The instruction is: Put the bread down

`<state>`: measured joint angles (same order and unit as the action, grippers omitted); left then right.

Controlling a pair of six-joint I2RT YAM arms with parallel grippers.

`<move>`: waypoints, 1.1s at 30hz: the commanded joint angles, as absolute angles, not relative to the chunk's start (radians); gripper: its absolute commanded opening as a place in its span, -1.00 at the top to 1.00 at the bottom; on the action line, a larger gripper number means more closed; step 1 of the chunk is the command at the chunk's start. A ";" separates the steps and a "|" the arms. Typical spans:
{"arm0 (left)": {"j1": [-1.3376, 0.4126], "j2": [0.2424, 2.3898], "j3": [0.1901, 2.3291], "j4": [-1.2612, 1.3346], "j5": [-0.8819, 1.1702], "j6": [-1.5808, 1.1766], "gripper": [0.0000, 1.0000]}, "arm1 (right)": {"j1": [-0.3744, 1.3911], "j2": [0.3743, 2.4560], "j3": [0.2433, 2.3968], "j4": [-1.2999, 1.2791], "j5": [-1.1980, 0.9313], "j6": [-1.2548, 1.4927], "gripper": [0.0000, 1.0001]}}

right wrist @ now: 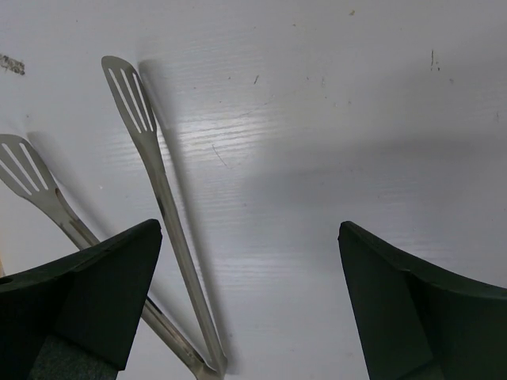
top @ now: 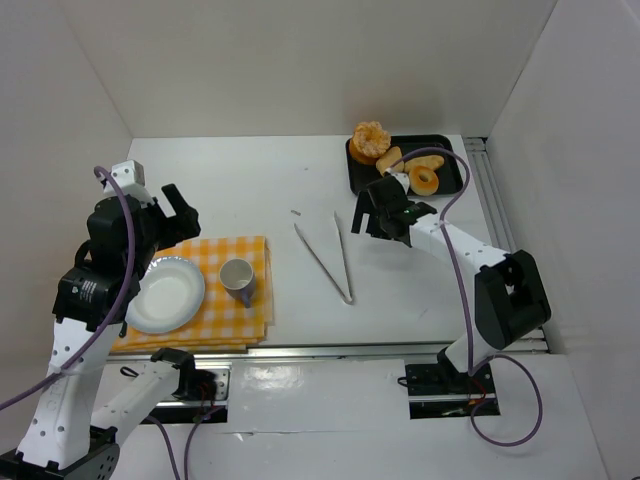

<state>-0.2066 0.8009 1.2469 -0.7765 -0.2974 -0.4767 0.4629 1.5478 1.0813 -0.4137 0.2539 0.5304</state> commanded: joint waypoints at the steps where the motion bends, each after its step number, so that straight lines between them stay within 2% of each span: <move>1: -0.210 0.784 1.250 -0.721 -0.288 -0.456 -0.99 | 0.474 1.551 1.097 -0.411 0.279 0.537 -1.00; 9: -0.210 0.793 1.250 -0.721 -0.288 -0.456 -0.99 | 0.526 1.562 1.120 -0.437 0.302 0.457 -1.00; 18: -0.210 0.802 1.250 -0.721 -0.279 -0.456 -0.99 | 0.681 1.499 1.014 -0.371 0.149 0.298 -1.00; 26: -0.210 0.802 1.241 -0.712 -0.279 -0.465 -0.99 | 0.758 1.621 1.005 -0.391 0.097 0.245 -1.00; 33: -0.210 0.802 1.241 -0.712 -0.279 -0.465 -0.99 | 0.788 1.707 1.025 -0.315 0.147 0.245 -1.00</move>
